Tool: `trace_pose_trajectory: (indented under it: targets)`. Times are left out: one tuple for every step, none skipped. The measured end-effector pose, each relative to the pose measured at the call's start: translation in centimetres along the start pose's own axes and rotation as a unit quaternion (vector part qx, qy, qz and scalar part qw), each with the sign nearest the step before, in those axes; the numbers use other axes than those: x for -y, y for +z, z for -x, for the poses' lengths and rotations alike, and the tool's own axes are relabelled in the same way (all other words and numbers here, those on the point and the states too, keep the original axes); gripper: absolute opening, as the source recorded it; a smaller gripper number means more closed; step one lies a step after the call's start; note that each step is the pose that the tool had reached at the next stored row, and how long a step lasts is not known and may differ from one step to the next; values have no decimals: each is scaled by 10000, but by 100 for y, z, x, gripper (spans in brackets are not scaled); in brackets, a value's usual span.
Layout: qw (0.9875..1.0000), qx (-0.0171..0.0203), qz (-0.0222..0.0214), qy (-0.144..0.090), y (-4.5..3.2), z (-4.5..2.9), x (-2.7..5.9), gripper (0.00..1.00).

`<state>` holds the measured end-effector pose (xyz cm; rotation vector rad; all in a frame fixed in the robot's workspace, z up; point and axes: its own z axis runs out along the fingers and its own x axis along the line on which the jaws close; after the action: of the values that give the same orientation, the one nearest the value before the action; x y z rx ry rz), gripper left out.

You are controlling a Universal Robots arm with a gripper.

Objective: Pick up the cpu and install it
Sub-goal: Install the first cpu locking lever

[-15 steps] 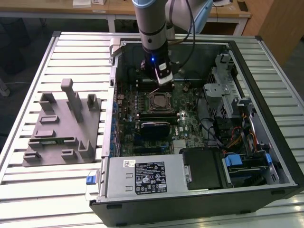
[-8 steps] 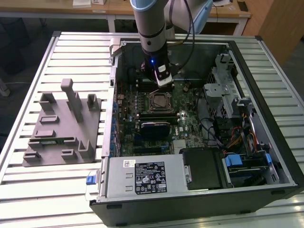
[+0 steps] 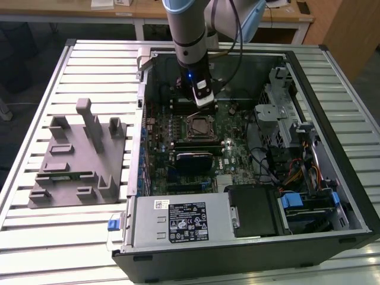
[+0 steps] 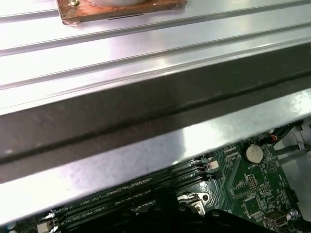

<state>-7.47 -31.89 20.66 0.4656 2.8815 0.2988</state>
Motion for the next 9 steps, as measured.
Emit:
trace_pose_trajectory:
  targets:
    - [10000,8,-8,30,4,-1,0,11]
    - [10000,23,-19,88,9,-2,1,11]
    - [9999,40,-33,161,14,-3,2,11]
    - [9997,56,-45,227,17,-4,2,11]
    - [9996,64,-51,262,18,-4,2,11]
    - [9996,65,-51,265,18,-4,2,11]
    - [9996,65,-52,266,18,-4,2,11]
    - [9996,66,-52,267,18,-4,2,11]
    - [9996,66,-52,268,19,-4,2,11]
